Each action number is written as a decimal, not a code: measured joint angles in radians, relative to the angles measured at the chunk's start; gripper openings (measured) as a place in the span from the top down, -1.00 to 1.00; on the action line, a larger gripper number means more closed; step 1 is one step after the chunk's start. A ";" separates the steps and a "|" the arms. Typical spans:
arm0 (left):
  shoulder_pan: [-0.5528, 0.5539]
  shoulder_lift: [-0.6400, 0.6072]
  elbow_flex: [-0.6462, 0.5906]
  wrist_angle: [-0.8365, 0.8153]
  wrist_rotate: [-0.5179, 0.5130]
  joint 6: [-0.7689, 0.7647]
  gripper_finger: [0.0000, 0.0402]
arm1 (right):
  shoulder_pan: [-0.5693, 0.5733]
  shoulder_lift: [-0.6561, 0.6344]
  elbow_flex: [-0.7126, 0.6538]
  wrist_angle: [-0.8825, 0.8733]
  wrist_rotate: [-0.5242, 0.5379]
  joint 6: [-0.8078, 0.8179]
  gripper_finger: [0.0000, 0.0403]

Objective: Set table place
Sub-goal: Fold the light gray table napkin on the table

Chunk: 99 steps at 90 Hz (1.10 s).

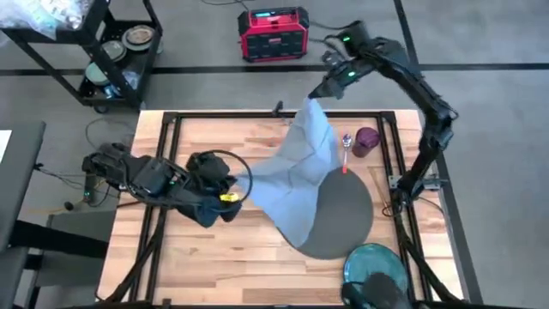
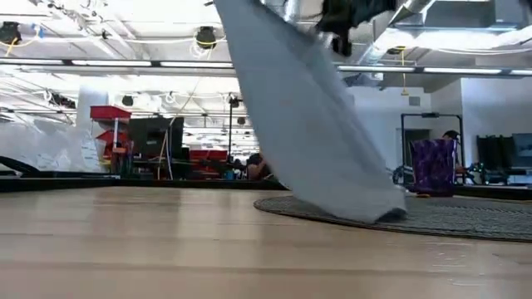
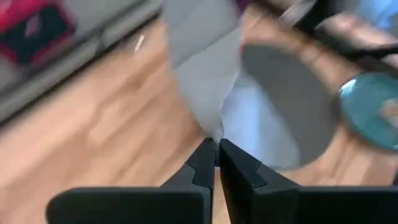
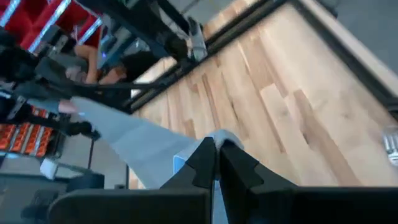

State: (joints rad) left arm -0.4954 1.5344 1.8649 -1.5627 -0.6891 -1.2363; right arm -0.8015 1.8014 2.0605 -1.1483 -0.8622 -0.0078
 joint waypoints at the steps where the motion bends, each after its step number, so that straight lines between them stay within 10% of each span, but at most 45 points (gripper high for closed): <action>1: -0.001 -0.008 -0.021 -0.003 0.005 -0.013 1.00 | 0.001 0.005 0.000 0.004 -0.001 0.000 1.00; 31: -0.022 -0.257 -0.461 -0.006 0.134 -0.250 1.00 | -0.030 0.100 0.000 0.181 -0.112 0.114 1.00; 61: -0.003 -0.377 -0.534 0.007 0.086 -0.247 1.00 | -0.135 0.101 -0.055 0.103 -0.084 0.058 1.00; 99: 0.160 -0.253 -0.534 0.403 0.107 0.142 1.00 | -0.173 0.102 -0.194 0.038 -0.037 -0.036 1.00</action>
State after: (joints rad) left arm -0.3351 1.2818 1.3308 -1.1594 -0.5826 -1.0942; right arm -0.9748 1.9034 1.8664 -1.1102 -0.8991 -0.0440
